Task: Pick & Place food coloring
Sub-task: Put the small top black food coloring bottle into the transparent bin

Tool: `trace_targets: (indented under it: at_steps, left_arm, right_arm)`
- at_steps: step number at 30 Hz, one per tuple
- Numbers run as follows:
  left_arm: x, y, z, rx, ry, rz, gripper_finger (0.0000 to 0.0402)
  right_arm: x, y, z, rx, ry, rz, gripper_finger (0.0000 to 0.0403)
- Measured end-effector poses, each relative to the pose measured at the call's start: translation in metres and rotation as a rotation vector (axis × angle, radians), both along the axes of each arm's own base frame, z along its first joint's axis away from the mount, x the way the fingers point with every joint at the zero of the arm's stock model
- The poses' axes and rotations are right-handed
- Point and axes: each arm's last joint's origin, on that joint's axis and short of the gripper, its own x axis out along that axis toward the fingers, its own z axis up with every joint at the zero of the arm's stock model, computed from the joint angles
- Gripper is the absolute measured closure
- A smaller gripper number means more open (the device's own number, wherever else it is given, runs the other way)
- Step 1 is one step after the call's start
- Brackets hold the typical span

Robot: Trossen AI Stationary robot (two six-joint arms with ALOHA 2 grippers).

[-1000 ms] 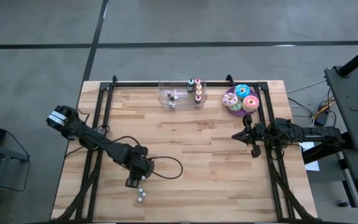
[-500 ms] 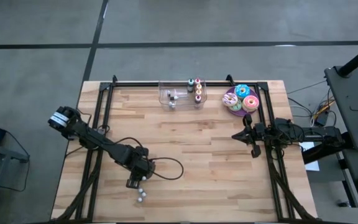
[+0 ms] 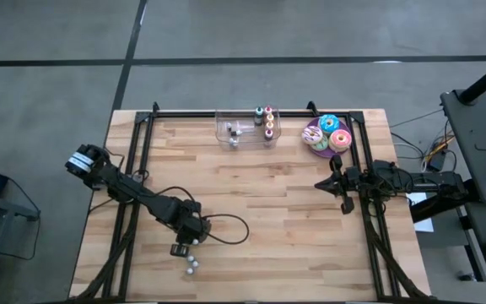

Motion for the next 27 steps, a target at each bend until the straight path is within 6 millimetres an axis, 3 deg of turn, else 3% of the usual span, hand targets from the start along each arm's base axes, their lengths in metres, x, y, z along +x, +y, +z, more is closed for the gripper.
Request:
trace_targets:
  at_steps: [13,27]
  left_arm:
    - [0.000,0.000,0.001,0.001,0.001,0.002,0.0364]
    - [0.000,0.009,0.016,0.035,-0.006,0.006,0.0366]
  right_arm:
    - [0.000,0.000,0.000,0.000,0.000,0.000,0.0394]
    - [0.000,0.000,0.000,0.000,0.000,0.001,0.0394]
